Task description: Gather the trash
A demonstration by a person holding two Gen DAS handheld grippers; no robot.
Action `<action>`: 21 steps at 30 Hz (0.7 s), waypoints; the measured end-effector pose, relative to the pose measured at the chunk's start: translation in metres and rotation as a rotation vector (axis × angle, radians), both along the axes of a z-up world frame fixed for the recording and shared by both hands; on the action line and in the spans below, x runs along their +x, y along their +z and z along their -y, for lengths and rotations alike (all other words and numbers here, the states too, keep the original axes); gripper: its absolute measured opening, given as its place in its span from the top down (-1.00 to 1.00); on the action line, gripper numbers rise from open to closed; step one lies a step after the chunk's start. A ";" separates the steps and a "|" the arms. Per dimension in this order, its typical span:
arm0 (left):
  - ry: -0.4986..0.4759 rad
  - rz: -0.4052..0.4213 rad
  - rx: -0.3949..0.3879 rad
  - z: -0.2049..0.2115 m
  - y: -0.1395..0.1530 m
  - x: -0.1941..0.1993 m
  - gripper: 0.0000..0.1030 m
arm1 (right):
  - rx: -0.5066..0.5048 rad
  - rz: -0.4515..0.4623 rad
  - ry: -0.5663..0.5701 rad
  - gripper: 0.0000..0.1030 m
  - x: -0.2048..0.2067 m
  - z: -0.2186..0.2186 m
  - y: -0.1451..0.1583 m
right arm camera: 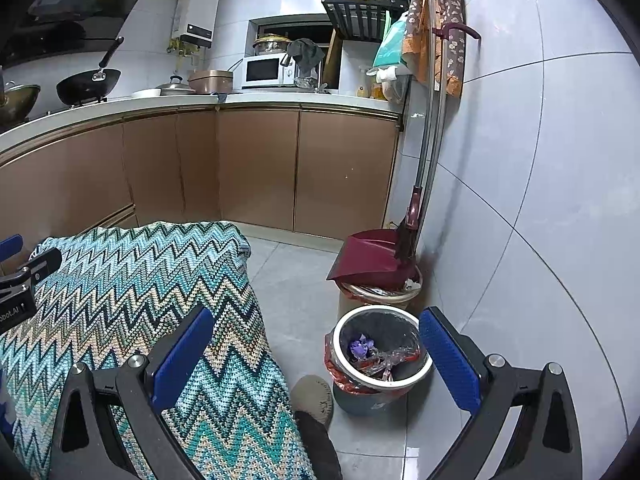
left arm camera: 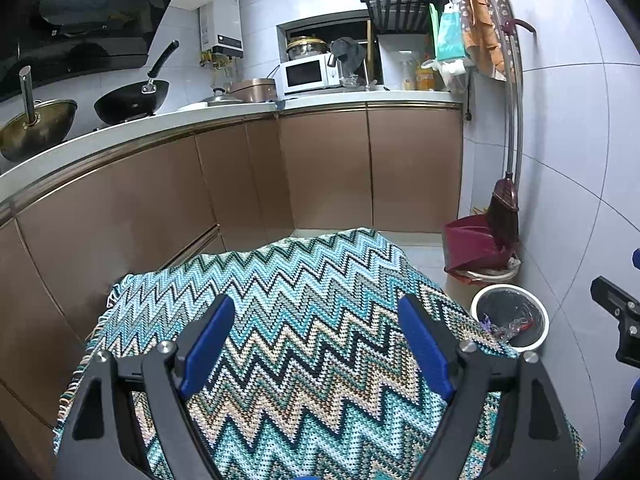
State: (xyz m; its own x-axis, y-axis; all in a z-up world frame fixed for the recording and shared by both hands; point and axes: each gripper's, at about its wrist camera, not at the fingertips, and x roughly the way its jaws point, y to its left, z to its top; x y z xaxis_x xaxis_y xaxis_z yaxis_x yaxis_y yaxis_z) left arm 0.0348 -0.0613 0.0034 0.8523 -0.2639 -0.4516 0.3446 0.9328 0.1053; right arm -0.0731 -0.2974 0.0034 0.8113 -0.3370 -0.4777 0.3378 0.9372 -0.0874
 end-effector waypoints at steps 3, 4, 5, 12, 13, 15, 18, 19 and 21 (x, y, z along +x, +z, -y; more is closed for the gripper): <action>0.007 0.004 0.003 -0.001 0.003 0.000 -0.61 | 0.004 0.009 0.005 -1.00 -0.002 0.000 0.002; 0.010 0.005 0.005 -0.001 0.004 0.001 -0.61 | 0.005 0.010 0.008 -1.00 -0.002 0.000 0.003; 0.013 0.007 0.007 -0.001 0.006 0.001 -0.61 | 0.006 0.011 0.011 -1.00 -0.002 0.000 0.004; 0.024 0.031 0.014 0.001 0.017 -0.001 -0.61 | 0.013 0.048 0.017 -1.00 -0.008 0.003 0.013; 0.024 0.033 0.015 0.002 0.018 -0.002 -0.61 | 0.013 0.051 0.017 -1.00 -0.008 0.003 0.015; 0.024 0.035 0.016 0.003 0.019 -0.002 -0.61 | 0.014 0.056 0.017 -1.00 -0.009 0.004 0.017; 0.023 0.039 0.018 0.004 0.021 -0.004 -0.61 | 0.016 0.068 0.021 -1.00 -0.010 0.004 0.021; 0.022 0.042 0.019 0.004 0.022 -0.005 -0.61 | 0.016 0.074 0.023 -1.00 -0.011 0.003 0.023; 0.023 0.046 0.021 0.004 0.024 -0.007 -0.61 | 0.018 0.083 0.028 -1.00 -0.011 0.002 0.025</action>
State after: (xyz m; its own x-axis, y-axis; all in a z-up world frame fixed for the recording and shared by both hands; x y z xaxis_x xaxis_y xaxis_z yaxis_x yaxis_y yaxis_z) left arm 0.0282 -0.0652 0.0272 0.8780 -0.2348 -0.4171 0.3173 0.9380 0.1399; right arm -0.0843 -0.2996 0.0287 0.8575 -0.3056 -0.4138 0.3170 0.9475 -0.0429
